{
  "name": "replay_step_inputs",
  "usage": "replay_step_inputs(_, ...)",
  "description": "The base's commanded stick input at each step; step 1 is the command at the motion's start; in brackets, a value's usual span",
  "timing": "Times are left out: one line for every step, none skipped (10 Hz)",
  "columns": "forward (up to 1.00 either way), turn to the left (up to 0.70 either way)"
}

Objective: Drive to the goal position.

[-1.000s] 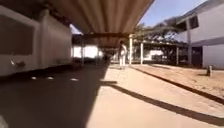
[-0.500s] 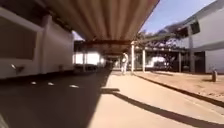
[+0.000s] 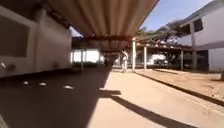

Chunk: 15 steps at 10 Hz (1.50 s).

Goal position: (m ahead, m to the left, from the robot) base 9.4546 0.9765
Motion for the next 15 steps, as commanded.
replay_step_inputs(0.85,0.00)
replay_step_inputs(0.85,0.00)
replay_step_inputs(0.85,0.00)
replay_step_inputs(0.85,0.00)
replay_step_inputs(0.85,0.00)
replay_step_inputs(0.85,0.00)
replay_step_inputs(0.85,0.00)
replay_step_inputs(0.85,0.00)
replay_step_inputs(0.85,0.00)
replay_step_inputs(0.85,0.00)
replay_step_inputs(0.85,0.00)
replay_step_inputs(0.85,0.00)
replay_step_inputs(0.85,0.00)
replay_step_inputs(0.85,0.00)
replay_step_inputs(0.85,0.00)
